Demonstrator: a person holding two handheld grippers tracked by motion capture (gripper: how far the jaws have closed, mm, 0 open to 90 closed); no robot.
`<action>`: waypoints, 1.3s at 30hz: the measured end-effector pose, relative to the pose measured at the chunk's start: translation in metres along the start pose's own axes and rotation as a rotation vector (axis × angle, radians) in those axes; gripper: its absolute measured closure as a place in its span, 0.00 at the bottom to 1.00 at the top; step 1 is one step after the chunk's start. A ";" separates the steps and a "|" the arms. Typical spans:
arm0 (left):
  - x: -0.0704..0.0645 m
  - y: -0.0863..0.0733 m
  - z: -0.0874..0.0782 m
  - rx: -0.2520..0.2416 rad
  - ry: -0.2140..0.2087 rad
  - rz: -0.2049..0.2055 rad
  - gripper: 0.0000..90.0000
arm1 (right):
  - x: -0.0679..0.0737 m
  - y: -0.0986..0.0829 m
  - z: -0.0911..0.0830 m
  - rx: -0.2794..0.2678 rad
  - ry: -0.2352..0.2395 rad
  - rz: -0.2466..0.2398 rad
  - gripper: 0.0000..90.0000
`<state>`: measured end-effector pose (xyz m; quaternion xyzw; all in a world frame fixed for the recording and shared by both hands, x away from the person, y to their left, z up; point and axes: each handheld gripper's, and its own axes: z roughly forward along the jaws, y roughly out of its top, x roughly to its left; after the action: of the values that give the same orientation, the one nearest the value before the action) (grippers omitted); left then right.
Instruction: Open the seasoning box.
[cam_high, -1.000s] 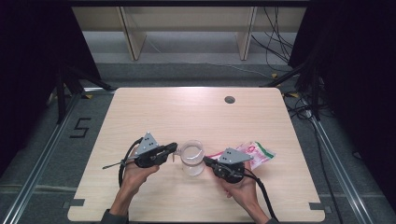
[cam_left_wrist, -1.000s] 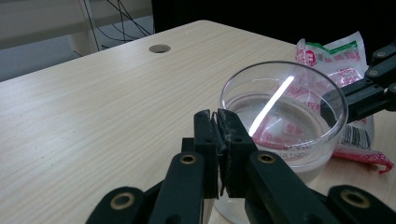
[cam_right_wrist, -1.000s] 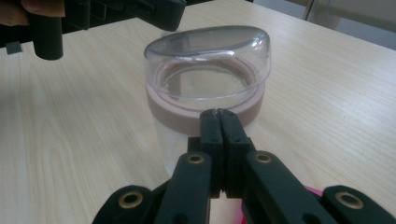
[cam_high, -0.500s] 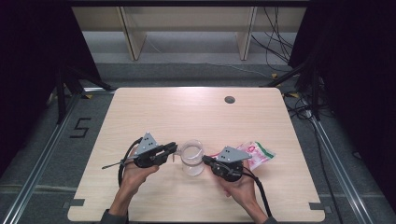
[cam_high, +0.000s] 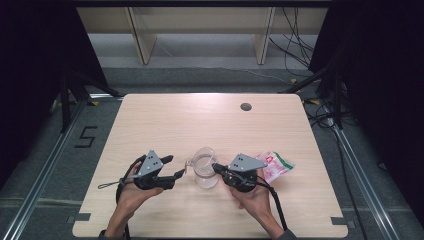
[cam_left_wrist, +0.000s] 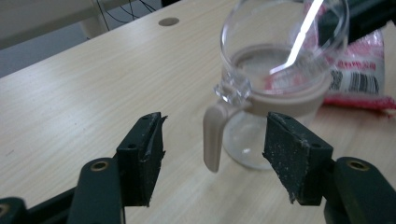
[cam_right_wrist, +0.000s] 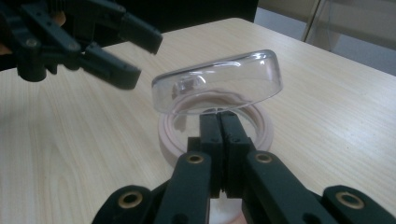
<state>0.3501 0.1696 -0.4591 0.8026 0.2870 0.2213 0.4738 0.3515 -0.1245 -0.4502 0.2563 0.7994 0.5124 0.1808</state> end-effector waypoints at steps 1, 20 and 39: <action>-0.001 -0.003 0.000 -0.001 0.002 -0.008 0.40 | 0.000 0.001 0.001 0.001 0.005 -0.011 1.00; -0.020 -0.023 -0.004 0.024 -0.013 0.019 0.30 | 0.021 0.019 0.015 -0.055 -0.004 -0.064 0.99; -0.019 -0.028 -0.009 0.020 -0.014 -0.026 0.29 | 0.023 0.036 0.016 -0.060 0.035 -0.001 0.95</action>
<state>0.3228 0.1735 -0.4816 0.8051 0.2962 0.2068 0.4705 0.3506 -0.0867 -0.4242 0.2414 0.7867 0.5406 0.1747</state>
